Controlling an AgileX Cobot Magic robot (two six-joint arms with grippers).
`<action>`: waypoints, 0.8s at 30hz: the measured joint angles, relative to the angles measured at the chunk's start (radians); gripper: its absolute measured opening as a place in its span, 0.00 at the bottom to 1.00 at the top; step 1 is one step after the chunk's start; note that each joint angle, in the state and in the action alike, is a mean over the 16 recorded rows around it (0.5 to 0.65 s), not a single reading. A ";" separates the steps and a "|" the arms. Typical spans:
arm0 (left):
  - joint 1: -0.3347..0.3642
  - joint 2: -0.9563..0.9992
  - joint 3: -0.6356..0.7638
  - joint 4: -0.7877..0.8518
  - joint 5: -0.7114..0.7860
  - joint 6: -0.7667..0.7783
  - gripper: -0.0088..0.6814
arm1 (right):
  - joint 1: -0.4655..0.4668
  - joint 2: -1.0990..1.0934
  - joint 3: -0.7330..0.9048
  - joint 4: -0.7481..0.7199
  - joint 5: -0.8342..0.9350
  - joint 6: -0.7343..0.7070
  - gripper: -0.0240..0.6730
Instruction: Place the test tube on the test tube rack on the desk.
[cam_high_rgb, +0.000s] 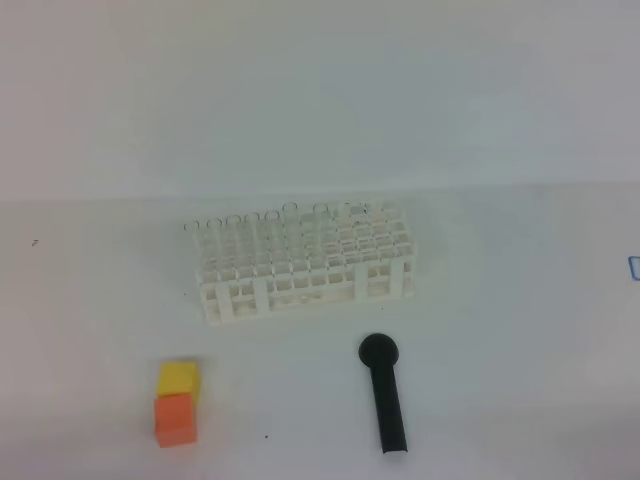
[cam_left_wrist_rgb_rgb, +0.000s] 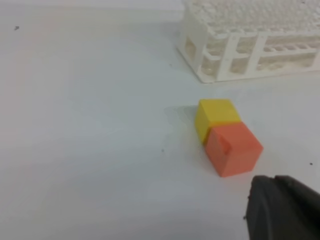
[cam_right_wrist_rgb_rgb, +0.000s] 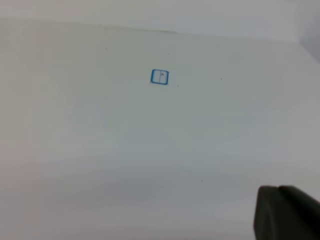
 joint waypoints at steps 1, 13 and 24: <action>0.014 0.000 0.000 0.000 -0.001 0.000 0.01 | 0.000 0.000 0.000 0.000 0.000 0.000 0.03; 0.134 0.000 0.000 0.000 -0.007 -0.008 0.01 | 0.000 0.000 0.000 0.000 0.000 0.000 0.03; 0.137 0.000 0.000 0.000 -0.007 -0.013 0.01 | 0.000 0.000 0.000 0.000 0.000 0.000 0.03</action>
